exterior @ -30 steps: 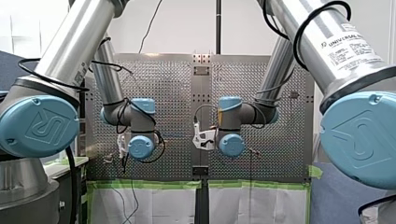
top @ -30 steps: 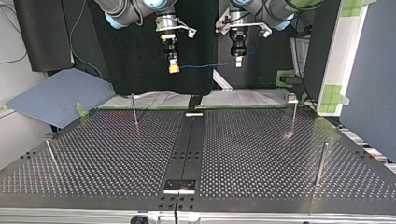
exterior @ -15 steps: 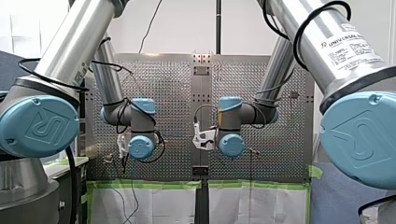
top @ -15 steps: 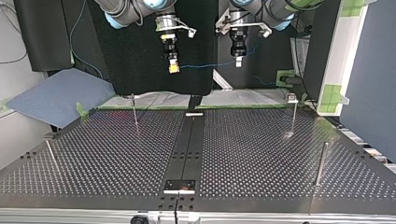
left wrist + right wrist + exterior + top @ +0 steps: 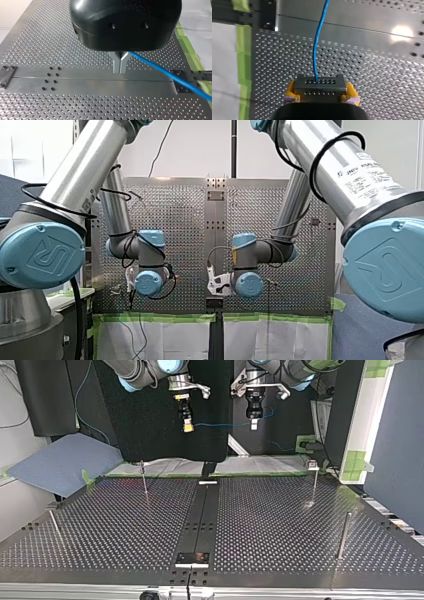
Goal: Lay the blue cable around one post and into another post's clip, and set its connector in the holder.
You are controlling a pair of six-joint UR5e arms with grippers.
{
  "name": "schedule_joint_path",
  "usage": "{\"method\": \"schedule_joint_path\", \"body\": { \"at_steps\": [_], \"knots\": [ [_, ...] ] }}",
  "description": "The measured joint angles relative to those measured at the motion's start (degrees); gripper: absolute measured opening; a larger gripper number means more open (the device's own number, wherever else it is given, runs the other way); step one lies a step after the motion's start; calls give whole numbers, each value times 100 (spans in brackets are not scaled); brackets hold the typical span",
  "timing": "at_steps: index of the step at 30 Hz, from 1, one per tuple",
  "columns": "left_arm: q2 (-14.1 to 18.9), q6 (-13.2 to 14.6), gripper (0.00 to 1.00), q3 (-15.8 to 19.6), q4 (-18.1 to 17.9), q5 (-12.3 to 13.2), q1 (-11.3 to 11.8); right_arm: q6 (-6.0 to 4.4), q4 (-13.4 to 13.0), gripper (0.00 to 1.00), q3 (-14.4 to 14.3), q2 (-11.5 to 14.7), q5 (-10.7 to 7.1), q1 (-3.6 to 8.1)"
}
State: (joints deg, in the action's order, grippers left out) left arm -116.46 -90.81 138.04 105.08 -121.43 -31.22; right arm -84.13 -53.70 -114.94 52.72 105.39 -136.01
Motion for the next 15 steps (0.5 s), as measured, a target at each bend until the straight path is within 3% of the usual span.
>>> {"method": "schedule_joint_path", "body": {
  "at_steps": [5, 15],
  "knots": [
    [-1, 2, 0, 1, -4, 1, 0, 0, 184, 0, 1, -17, 0, 0],
    [41, -47, 0, -56, 40, 44, 5, -11, 224, 0, 58, 35, 19, 21]
  ]
}}
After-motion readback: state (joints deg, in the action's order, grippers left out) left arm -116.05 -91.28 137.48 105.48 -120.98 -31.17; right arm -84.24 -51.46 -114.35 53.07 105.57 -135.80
